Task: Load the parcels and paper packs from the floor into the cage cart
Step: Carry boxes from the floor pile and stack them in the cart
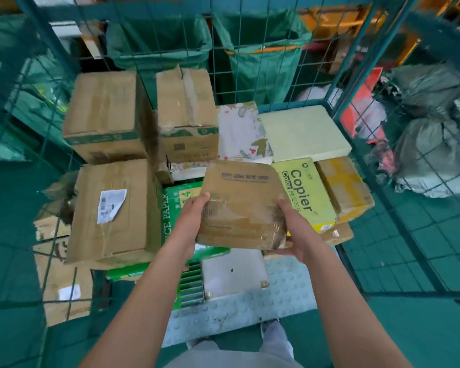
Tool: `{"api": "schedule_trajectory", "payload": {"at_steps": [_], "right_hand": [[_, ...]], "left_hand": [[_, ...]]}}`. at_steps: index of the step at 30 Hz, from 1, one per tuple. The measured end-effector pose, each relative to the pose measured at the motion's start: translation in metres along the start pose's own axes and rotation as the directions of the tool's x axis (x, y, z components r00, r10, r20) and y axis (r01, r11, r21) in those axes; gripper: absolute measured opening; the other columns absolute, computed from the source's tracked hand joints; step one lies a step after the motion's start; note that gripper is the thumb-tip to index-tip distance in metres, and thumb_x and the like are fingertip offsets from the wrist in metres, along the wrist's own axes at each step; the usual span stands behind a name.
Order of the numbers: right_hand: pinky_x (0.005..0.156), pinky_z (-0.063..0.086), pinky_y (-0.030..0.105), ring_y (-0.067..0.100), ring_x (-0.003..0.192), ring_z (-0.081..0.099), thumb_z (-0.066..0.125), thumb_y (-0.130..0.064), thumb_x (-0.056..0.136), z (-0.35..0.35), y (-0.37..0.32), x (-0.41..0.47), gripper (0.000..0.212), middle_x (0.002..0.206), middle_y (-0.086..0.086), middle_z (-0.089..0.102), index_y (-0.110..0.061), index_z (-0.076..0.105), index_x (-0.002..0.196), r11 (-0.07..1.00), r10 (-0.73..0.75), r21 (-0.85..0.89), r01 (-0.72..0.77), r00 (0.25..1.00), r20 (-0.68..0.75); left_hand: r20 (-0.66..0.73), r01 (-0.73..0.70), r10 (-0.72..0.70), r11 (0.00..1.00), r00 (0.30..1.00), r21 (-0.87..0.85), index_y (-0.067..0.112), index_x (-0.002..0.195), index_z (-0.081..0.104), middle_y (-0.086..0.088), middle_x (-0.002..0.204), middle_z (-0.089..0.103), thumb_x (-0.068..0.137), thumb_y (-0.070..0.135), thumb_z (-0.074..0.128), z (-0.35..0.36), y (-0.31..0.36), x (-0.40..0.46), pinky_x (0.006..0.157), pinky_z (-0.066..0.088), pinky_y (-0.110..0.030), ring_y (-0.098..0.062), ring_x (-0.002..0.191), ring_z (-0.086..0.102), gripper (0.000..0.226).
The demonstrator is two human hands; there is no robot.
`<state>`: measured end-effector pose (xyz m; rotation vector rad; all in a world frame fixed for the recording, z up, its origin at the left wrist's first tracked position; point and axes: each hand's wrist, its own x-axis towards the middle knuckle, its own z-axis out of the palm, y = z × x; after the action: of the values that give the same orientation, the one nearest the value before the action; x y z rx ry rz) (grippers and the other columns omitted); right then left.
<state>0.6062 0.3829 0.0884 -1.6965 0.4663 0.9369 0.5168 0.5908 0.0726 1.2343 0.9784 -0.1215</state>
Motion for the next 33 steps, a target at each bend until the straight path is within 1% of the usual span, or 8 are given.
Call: {"api": "schedule_trajectory", "payload": {"at_steps": [3,9,13,16,21,26,30,33], "right_hand": [[0.097,0.056,0.052,0.021,0.107,0.066,0.048,-0.07,0.096,-0.032,-0.028,0.03,0.044,0.118,-0.004,0.07,-0.031,0.063,0.111,0.996,-0.052,-0.067,0.054,0.998,0.035],[0.07,0.05,0.032,0.014,0.099,0.064,0.057,-0.067,0.092,-0.094,-0.079,0.086,0.057,0.122,-0.004,0.066,-0.026,0.057,0.132,0.973,-0.173,-0.147,0.175,0.984,0.029],[0.087,0.051,0.039,0.024,0.109,0.063,0.056,-0.086,0.077,-0.116,-0.096,0.12,0.087,0.134,0.004,0.061,-0.027,0.056,0.142,0.934,-0.254,-0.258,0.246,0.967,0.0],[0.101,0.051,0.052,0.032,0.119,0.06,0.042,-0.106,0.057,-0.121,-0.108,0.144,0.113,0.133,0.007,0.061,-0.035,0.055,0.143,0.859,-0.304,-0.434,0.271,0.953,-0.007],[0.096,0.056,0.048,0.023,0.106,0.068,0.052,-0.091,0.069,-0.109,-0.134,0.168,0.09,0.123,-0.002,0.068,-0.033,0.06,0.138,0.868,-0.336,-0.363,0.339,0.939,0.071],[0.098,0.057,0.048,0.018,0.105,0.07,0.061,-0.071,0.085,-0.088,-0.166,0.207,0.061,0.12,-0.007,0.07,-0.035,0.06,0.135,0.893,-0.386,-0.23,0.386,0.921,0.046],[0.095,0.057,0.042,0.018,0.1,0.067,0.06,-0.049,0.098,-0.059,-0.209,0.257,0.048,0.125,0.0,0.068,-0.03,0.054,0.141,0.905,-0.393,-0.145,0.401,0.916,0.082],[0.093,0.053,0.042,0.023,0.103,0.061,0.057,-0.047,0.096,-0.037,-0.216,0.298,0.061,0.135,0.001,0.061,-0.033,0.038,0.152,0.938,-0.243,-0.221,0.269,0.96,0.137]], "left_hand": [[-0.057,-0.029,0.028,0.999,0.998,-0.031,0.027,0.122,0.059,0.001,0.118,0.066,0.102,0.051,0.051,0.037,0.018,0.008,0.075,0.051,-0.036,-0.014,0.102,0.063,0.033],[-0.08,-0.03,0.027,0.999,0.996,-0.032,0.032,0.125,0.058,0.011,0.122,0.061,0.105,0.043,0.05,0.108,0.04,0.034,0.111,0.041,-0.046,-0.013,0.112,0.056,0.025],[-0.096,-0.025,0.021,0.999,0.995,-0.043,0.027,0.136,0.056,0.007,0.131,0.06,0.104,0.042,0.053,0.139,0.052,0.052,0.114,0.04,-0.049,-0.016,0.118,0.056,0.035],[-0.118,-0.027,0.02,0.998,0.993,-0.059,0.03,0.13,0.055,0.015,0.115,0.059,0.109,0.032,0.048,0.148,0.06,0.068,0.111,0.041,-0.042,-0.005,0.101,0.054,0.022],[-0.167,-0.008,-0.003,0.998,0.986,-0.066,0.035,0.123,0.049,0.016,0.109,0.056,0.111,0.026,0.042,0.153,0.083,0.103,0.11,0.045,-0.042,-0.001,0.092,0.051,0.017],[-0.164,-0.057,0.031,0.987,0.986,-0.153,0.025,0.145,0.046,0.006,0.122,0.055,0.11,0.023,0.045,0.15,0.118,0.147,0.113,0.045,-0.043,-0.007,0.098,0.053,0.035],[-0.181,-0.151,0.135,0.985,0.974,-0.08,0.034,0.159,0.029,0.008,0.154,0.042,0.107,0.031,0.048,0.146,0.138,0.196,0.123,0.03,-0.048,-0.017,0.139,0.043,0.056],[-0.222,-0.063,0.061,0.998,0.973,-0.001,0.041,0.162,0.015,0.01,0.17,0.015,0.104,0.037,0.054,0.146,0.132,0.222,0.122,0.029,-0.056,-0.026,0.154,0.023,0.071]]}}
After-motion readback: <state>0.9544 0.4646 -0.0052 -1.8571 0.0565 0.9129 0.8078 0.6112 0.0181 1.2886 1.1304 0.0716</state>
